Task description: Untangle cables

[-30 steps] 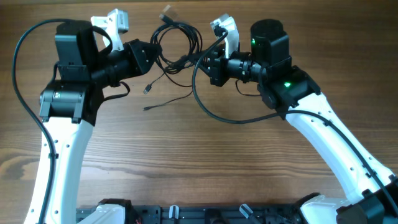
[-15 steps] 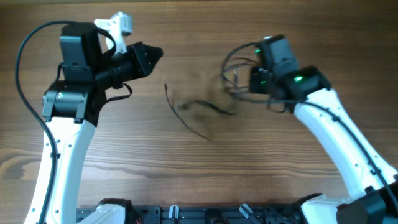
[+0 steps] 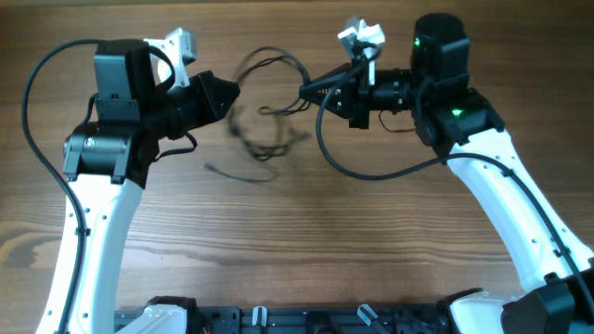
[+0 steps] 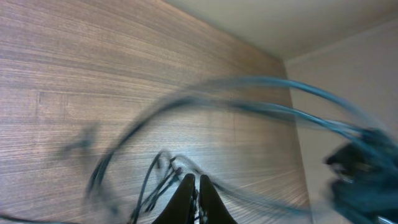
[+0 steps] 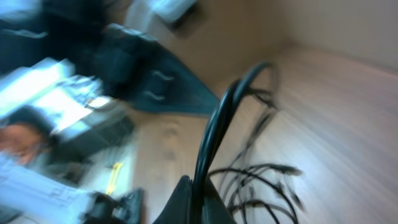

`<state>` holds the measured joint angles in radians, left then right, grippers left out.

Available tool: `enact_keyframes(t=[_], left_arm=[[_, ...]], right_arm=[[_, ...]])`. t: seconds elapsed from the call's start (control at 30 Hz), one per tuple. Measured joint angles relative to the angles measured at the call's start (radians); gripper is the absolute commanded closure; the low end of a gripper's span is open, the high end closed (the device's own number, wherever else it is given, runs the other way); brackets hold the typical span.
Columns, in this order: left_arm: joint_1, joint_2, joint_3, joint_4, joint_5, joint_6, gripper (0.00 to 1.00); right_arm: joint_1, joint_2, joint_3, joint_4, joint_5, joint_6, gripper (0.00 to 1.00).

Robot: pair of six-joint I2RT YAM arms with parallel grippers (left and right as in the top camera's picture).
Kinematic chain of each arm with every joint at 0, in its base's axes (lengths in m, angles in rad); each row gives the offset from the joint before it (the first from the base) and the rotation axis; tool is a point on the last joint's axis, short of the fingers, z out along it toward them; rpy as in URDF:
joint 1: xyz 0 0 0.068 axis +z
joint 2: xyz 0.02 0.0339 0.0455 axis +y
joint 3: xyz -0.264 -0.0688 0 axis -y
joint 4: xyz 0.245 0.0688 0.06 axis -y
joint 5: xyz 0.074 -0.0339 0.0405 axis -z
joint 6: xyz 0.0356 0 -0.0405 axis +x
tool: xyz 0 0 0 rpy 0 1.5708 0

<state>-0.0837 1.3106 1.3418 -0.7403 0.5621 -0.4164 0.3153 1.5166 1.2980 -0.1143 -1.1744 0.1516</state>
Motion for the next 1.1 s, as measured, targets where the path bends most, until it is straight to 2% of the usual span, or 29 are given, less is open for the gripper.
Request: enact_keyframes(t=[0.07, 0.1, 0.17, 0.23, 0.3, 0.37, 0.47, 0.53, 0.67, 0.73, 0.8, 0.97, 1.1], left_arm=[[0.000, 0.000, 0.000, 0.000, 0.001, 0.003, 0.89], [0.000, 0.000, 0.000, 0.001, 0.004, 0.005, 0.83], [-0.003, 0.000, 0.000, 0.000, 0.004, 0.011, 0.65], [-0.017, 0.000, 0.000, 0.014, 0.003, 0.008, 0.55], [-0.042, 0.000, 0.000, 0.035, 0.003, 0.013, 0.52], [-0.081, 0.000, 0.000, 0.078, 0.004, 0.013, 0.44], [-0.118, 0.007, 0.000, 0.090, 0.004, 0.013, 0.42], [-0.138, 0.022, 0.000, 0.090, 0.003, 0.013, 0.41], [-0.188, 0.056, 0.000, 0.090, 0.003, 0.013, 0.42], [-0.206, 0.059, 0.000, 0.090, 0.003, 0.013, 0.51], [-0.212, 0.059, 0.000, 0.090, -0.005, 0.011, 0.54], [-0.210, 0.059, 0.000, 0.077, -0.153, 0.010, 0.54], [-0.198, 0.059, 0.000, 0.063, -0.207, -0.002, 0.48]], right_arm=[[0.001, -0.004, 0.000, 0.137, -0.131, 0.093, 0.96], [0.001, -0.004, 0.000, 0.187, -0.170, 0.145, 0.96], [0.001, -0.004, 0.000, 0.246, -0.229, 0.237, 0.95], [0.004, -0.004, 0.000, 0.320, -0.267, 0.311, 0.95], [0.016, -0.004, -0.002, 0.437, -0.302, 0.395, 0.95], [0.051, -0.006, 0.000, 0.609, -0.330, 0.519, 0.96], [0.098, -0.010, -0.001, 0.904, -0.375, 0.699, 0.96], [0.107, -0.017, 0.000, 1.021, -0.385, 0.795, 0.95], [0.093, -0.023, 0.000, 1.028, -0.385, 0.922, 0.96], [0.082, -0.023, 0.000, 1.006, -0.385, 0.946, 0.96], [0.071, -0.023, 0.000, 1.004, -0.385, 0.954, 0.96], [-0.017, -0.017, 0.001, 0.966, -0.385, 0.963, 0.96], [-0.101, 0.032, 0.000, 0.901, -0.385, 0.963, 0.96]])
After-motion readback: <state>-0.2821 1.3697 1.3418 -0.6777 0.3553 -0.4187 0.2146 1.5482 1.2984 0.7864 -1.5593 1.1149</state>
